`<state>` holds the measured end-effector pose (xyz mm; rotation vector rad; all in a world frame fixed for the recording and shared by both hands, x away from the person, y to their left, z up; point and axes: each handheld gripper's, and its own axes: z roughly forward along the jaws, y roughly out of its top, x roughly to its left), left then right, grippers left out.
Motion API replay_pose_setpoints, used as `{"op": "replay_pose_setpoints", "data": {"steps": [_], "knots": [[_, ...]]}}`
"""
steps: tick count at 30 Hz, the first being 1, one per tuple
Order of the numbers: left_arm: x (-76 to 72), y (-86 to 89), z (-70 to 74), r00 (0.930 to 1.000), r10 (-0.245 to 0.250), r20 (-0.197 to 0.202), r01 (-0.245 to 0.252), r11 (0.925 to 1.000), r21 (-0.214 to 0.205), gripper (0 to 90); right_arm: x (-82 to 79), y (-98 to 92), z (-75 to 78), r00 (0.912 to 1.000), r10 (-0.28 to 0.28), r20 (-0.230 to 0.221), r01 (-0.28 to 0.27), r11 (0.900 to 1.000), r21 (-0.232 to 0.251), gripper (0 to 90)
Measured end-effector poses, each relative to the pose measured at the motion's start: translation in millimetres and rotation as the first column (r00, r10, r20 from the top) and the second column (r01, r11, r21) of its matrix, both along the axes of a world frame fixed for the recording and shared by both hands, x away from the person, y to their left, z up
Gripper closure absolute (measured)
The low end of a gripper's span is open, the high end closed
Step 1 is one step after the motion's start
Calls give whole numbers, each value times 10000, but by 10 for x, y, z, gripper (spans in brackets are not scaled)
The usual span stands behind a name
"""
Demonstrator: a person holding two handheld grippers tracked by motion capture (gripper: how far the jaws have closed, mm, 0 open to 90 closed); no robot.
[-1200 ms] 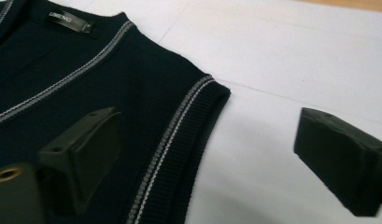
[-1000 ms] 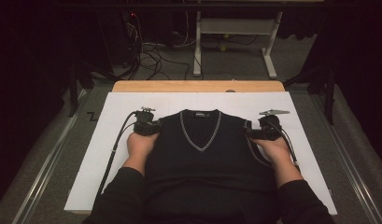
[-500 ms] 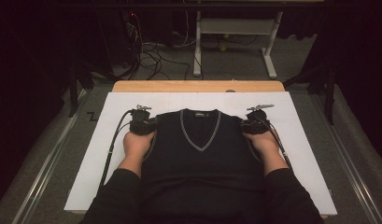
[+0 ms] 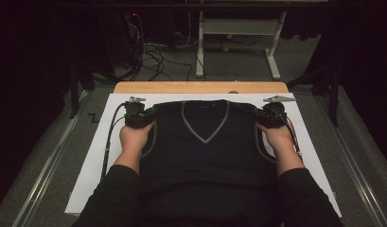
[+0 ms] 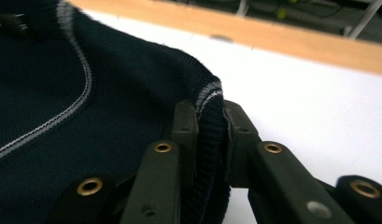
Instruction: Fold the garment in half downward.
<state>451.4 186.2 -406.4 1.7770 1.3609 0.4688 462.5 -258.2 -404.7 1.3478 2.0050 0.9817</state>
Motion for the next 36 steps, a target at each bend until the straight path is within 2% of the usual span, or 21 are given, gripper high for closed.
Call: {"op": "replay_pose_setpoints", "data": {"steps": [2,4,5,6,8,9,12,15,21,24,27,32,36], "knots": [[18,8,111,9995,68,305,-67,10000,-61,712,-6,-7,141,9992,-13,404,9,10000,92,779],[25,10,145,9993,105,361,-102,9999,-74,712,-7,-4,185,9985,-9,550,3,9999,104,780],[31,17,178,9990,114,438,-109,9999,-110,712,-12,-1,267,9965,-45,837,34,9999,126,780],[41,30,242,9978,198,626,-187,9997,-180,712,-15,-2,304,9952,-61,974,43,9998,189,780],[50,39,274,9974,222,692,-208,9996,-213,712,-17,-2,339,9938,-79,1106,55,9997,220,781],[69,49,342,9962,227,847,-214,9996,-161,712,-24,1,406,9899,-106,1417,62,9995,321,782],[85,46,410,9946,223,1018,-209,9997,-149,713,-23,6,472,9871,-174,1589,118,9993,361,783],[120,30,521,9906,197,1351,-186,9998,-95,716,-1,-15,614,9811,-296,1913,221,9989,411,786],[215,31,634,9882,227,1517,-220,9997,-61,718,32,-41,827,9733,-364,2267,268,9986,455,787],[274,26,726,9854,259,1680,-241,9996,-132,718,51,-53,894,9689,-494,2423,368,9977,563,789],[342,2,868,9814,215,1909,-227,9997,39,719,84,-66,943,9646,-580,2571,435,9972,615,791],[412,-10,984,9774,210,2102,-244,9996,136,719,130,-92,1018,9598,-740,2709,577,9960,675,793],[456,-25,1121,9692,303,2442,-354,9992,163,720,163,-91,1201,9446,-854,3168,674,9955,673,793]]}}
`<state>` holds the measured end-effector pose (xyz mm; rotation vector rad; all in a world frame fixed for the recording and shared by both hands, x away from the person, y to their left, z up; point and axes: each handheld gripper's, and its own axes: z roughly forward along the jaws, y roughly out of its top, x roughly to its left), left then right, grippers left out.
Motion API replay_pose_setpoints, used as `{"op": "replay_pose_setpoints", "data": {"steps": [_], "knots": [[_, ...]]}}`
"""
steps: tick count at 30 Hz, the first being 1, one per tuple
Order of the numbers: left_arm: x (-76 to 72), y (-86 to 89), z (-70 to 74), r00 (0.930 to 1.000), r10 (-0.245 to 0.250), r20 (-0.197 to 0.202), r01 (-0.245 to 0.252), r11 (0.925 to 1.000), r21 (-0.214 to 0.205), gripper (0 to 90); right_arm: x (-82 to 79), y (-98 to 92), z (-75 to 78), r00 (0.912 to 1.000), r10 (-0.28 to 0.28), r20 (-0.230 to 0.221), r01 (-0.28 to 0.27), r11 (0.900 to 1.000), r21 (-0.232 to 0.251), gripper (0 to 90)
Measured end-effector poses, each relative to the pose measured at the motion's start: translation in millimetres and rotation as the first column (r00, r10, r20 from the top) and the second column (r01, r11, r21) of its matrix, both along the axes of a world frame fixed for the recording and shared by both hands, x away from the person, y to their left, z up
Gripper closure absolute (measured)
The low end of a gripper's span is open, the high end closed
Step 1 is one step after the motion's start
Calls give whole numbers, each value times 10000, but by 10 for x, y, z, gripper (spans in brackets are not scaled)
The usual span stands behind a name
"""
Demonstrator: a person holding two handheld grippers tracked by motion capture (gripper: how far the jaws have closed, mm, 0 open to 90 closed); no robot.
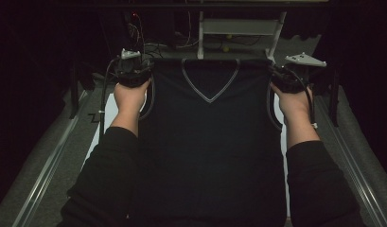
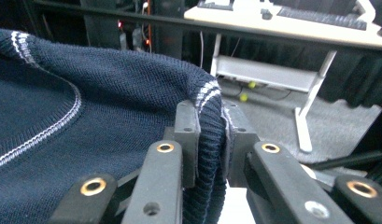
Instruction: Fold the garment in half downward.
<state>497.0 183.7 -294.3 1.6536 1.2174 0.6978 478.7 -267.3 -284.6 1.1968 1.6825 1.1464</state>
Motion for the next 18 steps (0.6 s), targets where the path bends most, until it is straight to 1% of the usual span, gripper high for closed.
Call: {"op": "replay_pose_setpoints", "data": {"steps": [1,2,3,4,5,6,7,8,9,10,11,12,13,14,15,16,17,18], "knots": [[10,0,43,9999,6,109,-6,10000,-52,720,0,0,0,10000,0,0,0,10000,0,793],[16,1,87,9999,3,164,-1,9999,-121,720,4,4,47,9999,-47,153,47,10000,-19,793],[16,-2,128,9996,56,293,-53,9999,-97,720,5,13,147,9992,-100,387,101,9999,-23,793],[11,-9,165,9991,122,402,-122,9999,2,720,8,19,190,9989,-76,469,78,10000,-47,793],[-3,-13,185,9989,59,466,-52,9999,-138,720,8,23,221,9987,-65,514,69,10000,-72,793],[-3,-13,185,9989,59,466,-52,9999,-138,720,8,23,221,9987,-65,514,69,10000,-72,793],[-24,-8,151,9995,-36,327,39,10000,-80,720,0,25,228,9990,-24,442,23,10000,29,793],[-24,-8,151,9995,-36,327,39,10000,-80,720,-7,23,213,9995,21,321,-22,10000,47,793],[-57,1,83,9997,-134,188,136,9999,-94,720,-18,23,188,9996,61,272,-61,10000,-17,793],[-57,1,83,9997,-134,188,136,9999,-94,720,-18,23,188,9996,61,272,-61,10000,-17,793],[-113,6,1,9997,-243,89,244,9995,-187,720,-52,28,122,9998,137,111,-135,9998,-168,792],[-144,10,-44,9995,-323,22,324,9993,-199,720,-76,27,80,9998,174,64,-173,9997,-155,792],[-144,10,-44,9995,-323,22,324,9993,-199,719,-106,25,34,9998,203,5,-202,9998,-79,792],[-179,16,-90,9992,-394,-28,393,9990,-228,719,-106,25,34,9998,203,5,-202,9998,-79,792],[-217,25,-136,9989,-461,-49,460,9988,-189,719,-185,13,-67,9995,310,-70,-310,9995,42,792],[-296,43,-224,9979,-608,-202,605,9981,-145,719,-230,7,-117,9993,363,-92,-363,9993,57,792],[-296,43,-224,9979,-608,-202,605,9981,-145,719,-283,-5,-166,9990,438,-116,-436,9990,126,792],[-340,49,-267,9972,-692,-298,688,9975,-153,719,-335,-16,-218,9986,500,-149,-497,9985,219,792]]}}
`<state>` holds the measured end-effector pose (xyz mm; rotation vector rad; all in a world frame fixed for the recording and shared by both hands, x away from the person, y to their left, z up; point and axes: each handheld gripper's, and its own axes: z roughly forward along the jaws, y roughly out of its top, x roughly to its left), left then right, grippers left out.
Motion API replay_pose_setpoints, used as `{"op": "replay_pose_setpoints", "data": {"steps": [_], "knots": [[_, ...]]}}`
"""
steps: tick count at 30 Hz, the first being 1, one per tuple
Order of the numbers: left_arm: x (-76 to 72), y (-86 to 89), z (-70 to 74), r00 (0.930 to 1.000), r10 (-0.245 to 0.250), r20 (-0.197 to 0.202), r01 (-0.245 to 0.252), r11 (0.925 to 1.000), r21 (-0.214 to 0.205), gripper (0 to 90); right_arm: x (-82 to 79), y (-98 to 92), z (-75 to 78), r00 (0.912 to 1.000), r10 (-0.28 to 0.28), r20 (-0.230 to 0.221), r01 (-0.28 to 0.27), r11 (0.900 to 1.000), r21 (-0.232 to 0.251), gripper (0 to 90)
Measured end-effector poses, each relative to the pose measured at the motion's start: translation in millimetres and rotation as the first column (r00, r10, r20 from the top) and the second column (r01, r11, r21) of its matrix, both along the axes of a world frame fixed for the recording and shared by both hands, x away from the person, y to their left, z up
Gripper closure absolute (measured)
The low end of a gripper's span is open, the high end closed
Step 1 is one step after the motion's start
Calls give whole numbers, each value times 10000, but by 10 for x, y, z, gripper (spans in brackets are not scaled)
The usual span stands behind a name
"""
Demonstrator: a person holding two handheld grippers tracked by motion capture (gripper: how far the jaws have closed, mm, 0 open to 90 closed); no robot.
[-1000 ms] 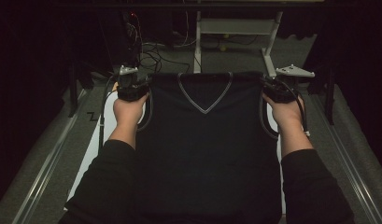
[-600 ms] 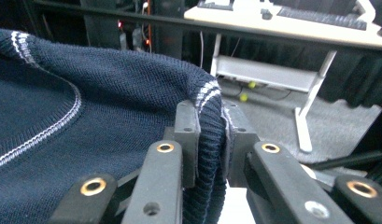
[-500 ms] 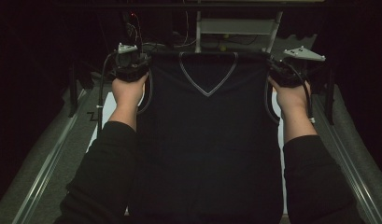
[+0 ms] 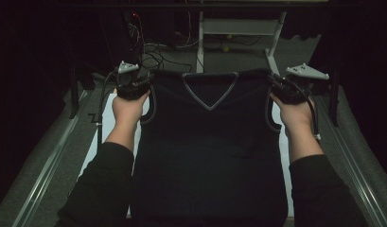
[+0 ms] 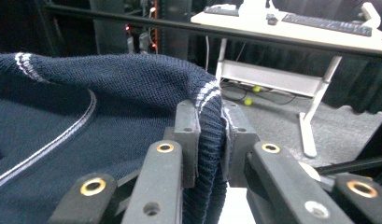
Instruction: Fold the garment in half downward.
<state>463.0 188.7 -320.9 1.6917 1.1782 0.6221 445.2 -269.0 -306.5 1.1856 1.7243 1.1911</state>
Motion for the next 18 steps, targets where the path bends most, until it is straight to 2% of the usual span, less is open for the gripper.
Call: {"op": "replay_pose_setpoints", "data": {"steps": [3,4,5,7,8,9,10,11,12,13,14,15,18], "knots": [[-229,4,-173,9993,-357,-124,358,9993,44,719,-163,-36,-140,9998,185,-66,-185,9998,-63,792],[-229,4,-173,9993,-357,-124,358,9993,44,719,-163,-36,-140,9998,185,-66,-185,9998,-63,792],[-360,1,-251,9984,-558,-84,558,9984,109,719,-276,-70,-217,9996,262,-102,-262,9997,4,792],[-493,22,-320,9971,-758,-51,758,9971,82,719,-402,-87,-302,9992,390,-84,-390,9992,-29,792],[-493,22,-320,9971,-758,-51,758,9971,82,719,-402,-87,-302,9992,390,-84,-390,9992,-29,792],[-558,33,-358,9964,-850,-47,850,9964,66,719,-532,-94,-398,9984,556,-108,-558,9983,-186,792],[-697,50,-431,9948,-1023,-9,1023,9943,307,719,-595,-107,-445,9979,647,-42,-648,9978,-156,792],[-771,63,-466,9937,-1119,13,1118,9932,315,718,-658,-118,-490,9975,707,-62,-708,9974,-156,791],[-771,63,-466,9937,-1119,13,1118,9932,315,718,-658,-118,-490,9975,707,-62,-708,9974,-156,791],[-916,97,-537,9914,-1306,-14,1306,9914,73,718,-797,-144,-580,9964,850,-59,-850,9963,-93,791],[-916,97,-537,9914,-1306,-14,1306,9914,73,718,-797,-144,-580,9964,850,-59,-850,9963,-93,791],[-993,109,-571,9903,-1388,-5,1388,9903,11,718,-944,-165,-663,9951,978,-124,-979,9952,-59,791],[-1235,117,-683,9872,-1592,42,1590,9869,257,718,-1164,-192,-783,9927,1198,-127,-1198,9928,4,791]]}}
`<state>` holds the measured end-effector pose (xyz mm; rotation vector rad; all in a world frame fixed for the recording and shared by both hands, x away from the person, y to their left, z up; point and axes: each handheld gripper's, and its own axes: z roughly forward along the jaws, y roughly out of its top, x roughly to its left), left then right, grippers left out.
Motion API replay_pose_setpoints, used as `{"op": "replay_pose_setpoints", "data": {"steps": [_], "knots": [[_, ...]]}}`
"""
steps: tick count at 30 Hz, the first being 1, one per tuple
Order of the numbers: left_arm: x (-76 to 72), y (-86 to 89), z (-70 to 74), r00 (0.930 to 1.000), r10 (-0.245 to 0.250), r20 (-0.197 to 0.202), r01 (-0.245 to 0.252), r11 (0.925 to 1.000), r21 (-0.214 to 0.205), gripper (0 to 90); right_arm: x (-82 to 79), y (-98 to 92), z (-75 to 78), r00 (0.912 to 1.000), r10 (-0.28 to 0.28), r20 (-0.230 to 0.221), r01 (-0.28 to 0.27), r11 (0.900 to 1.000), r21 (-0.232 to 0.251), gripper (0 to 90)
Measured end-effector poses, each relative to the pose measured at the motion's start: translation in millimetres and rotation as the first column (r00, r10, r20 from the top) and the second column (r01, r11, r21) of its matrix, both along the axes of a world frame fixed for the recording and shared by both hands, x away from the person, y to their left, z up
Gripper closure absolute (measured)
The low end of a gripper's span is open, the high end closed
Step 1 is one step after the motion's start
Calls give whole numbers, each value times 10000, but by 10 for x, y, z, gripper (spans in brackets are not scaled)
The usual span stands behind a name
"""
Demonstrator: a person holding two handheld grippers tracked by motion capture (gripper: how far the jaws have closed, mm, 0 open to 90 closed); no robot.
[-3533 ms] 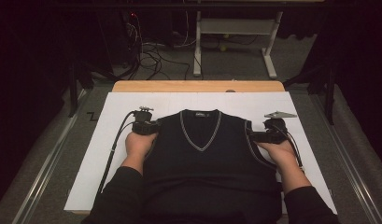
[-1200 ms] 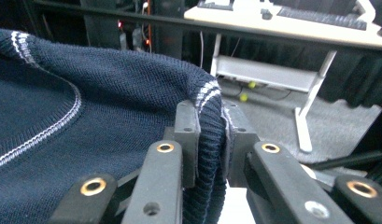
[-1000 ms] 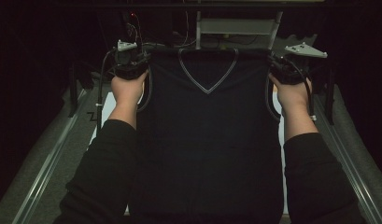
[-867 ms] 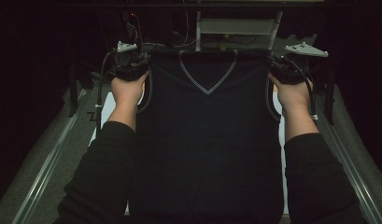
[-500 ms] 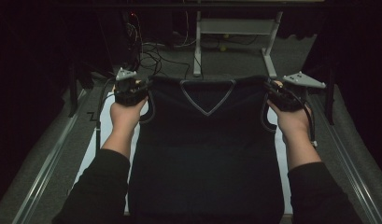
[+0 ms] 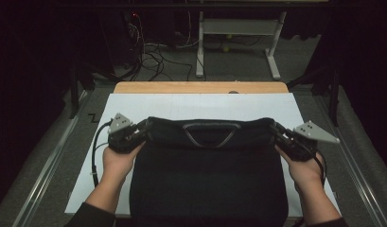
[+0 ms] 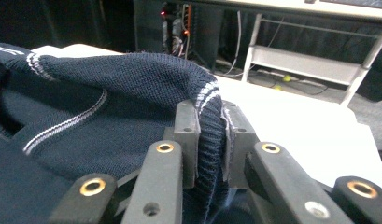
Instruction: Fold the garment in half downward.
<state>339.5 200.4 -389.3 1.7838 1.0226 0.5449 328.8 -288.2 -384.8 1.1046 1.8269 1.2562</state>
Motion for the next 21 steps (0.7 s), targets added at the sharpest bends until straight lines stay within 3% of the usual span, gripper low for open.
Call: {"op": "replay_pose_setpoints", "data": {"steps": [1,2,3,4,9,12,13,18,21], "knots": [[-141,14,-94,9999,-76,-93,76,10000,-37,718,-72,0,-39,10000,48,-20,-48,10000,-66,791],[-141,14,-94,9999,-76,-93,76,10000,-37,718,-72,0,-39,10000,48,-20,-48,10000,-66,791],[-274,34,-197,9998,-66,-199,63,9999,-107,718,-200,-1,-123,9998,178,-31,-178,9998,-87,791],[-274,34,-197,9998,-66,-199,63,9999,-107,718,-258,1,-165,9997,228,-62,-228,9997,-63,791],[-637,82,-406,9984,-276,-491,276,9996,-9,718,-529,6,-352,9989,368,-301,-369,9993,-21,791],[-728,105,-433,9978,-336,-572,338,9994,15,717,-661,4,-433,9978,423,-518,-417,9990,130,791],[-819,116,-448,9972,-407,-629,412,9991,58,717,-706,6,-448,9974,447,-558,-442,9990,105,791],[-985,126,-492,9951,-591,-793,597,9982,49,716,-908,-20,-455,9961,523,-707,-513,9986,153,791],[-1053,115,-571,9903,-707,-1198,743,9969,262,715,-978,-34,-499,9935,536,-1006,-528,9986,106,790]]}}
